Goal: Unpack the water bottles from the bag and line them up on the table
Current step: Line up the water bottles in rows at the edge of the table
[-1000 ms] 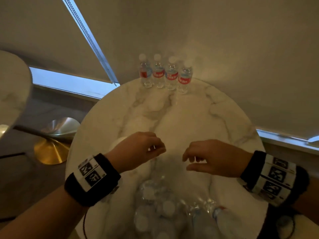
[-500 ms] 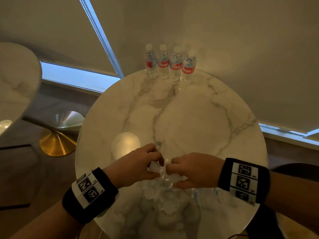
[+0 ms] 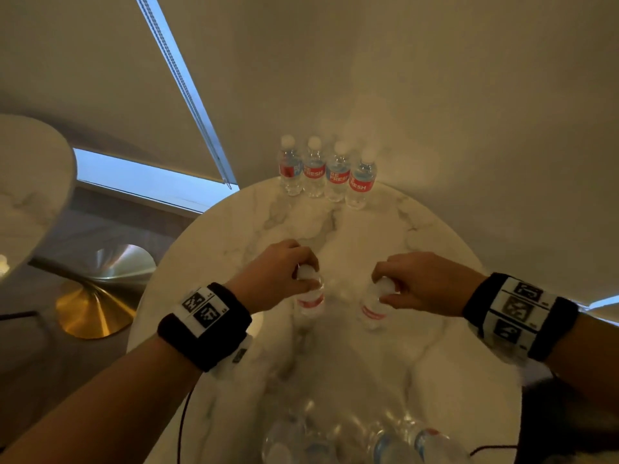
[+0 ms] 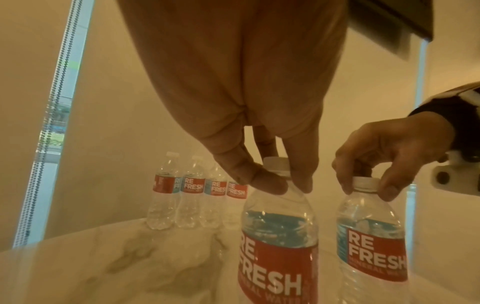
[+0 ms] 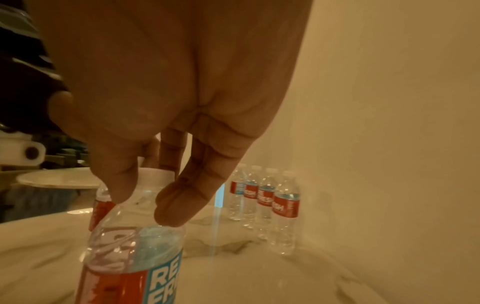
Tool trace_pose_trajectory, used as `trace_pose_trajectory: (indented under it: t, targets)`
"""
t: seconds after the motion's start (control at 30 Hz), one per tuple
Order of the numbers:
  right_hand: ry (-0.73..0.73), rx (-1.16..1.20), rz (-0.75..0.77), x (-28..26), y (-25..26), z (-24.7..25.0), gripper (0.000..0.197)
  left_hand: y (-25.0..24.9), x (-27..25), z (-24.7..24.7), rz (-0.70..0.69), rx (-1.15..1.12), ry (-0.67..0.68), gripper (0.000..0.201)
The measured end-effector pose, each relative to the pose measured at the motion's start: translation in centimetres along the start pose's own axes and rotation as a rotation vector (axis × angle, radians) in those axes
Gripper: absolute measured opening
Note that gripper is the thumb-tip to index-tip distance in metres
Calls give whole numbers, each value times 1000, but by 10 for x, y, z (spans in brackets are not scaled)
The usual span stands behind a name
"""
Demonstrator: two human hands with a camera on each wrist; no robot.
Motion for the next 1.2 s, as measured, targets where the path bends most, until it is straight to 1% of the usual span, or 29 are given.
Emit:
trace_pose_trajectory:
  t: [0.13,0.3,0.37,0.43,0.5,0.6,0.7,0.87,0.93,0.97,1.03,1.1,1.17,1.2]
  targets:
    - [-87,33,-84,56,-32,32,31,21,65,41,62,16,-77,34]
    - [-214,63,-116,132,-45,70,29,45,128,88,99,29,-136,32]
    - [-273,89,-110,157,-45,80,27,54,143,103,107,41,-162,32]
    - [-311,98,-109,176,-46,88,29,64,153,114,124,41,-192,32]
    - [-328,81,-122,190,-48,94,32,74,159,120,144,46,-214,33]
    - [-335,64,-135,206,-52,99,30,82,165,125,167,66,-224,33]
    - [-343,60,-143,215,-57,101,26,84,169,126,163,69,-232,33]
    - [-331,65,-113,218,-58,102,27,86,172,120,187,36,-264,34]
    - [-319,90,-101,216,-57,101,30,87,171,118,195,11,-273,35]
    - [-309,112,-102,214,-57,101,35,86,170,117,200,4,-276,37]
    - [-289,173,-125,207,-56,99,52,85,168,117,216,-2,-280,44]
    - [-295,224,-158,192,-55,97,64,84,162,116,243,-15,-299,58]
    - [-279,223,-185,170,-54,92,61,81,149,116,274,-35,-351,69]
    - [-254,203,-198,157,-52,89,56,79,139,115,282,-45,-398,69]
Point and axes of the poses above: each hand's wrist, its own x-axis towards the middle knuckle, its own z-axis out of the back of the hand, y = z × x, the point moved 4 cm from there along x, towards the middle knuckle, and after that the axes turned 5 degrees about y, right-handed, at the moved point
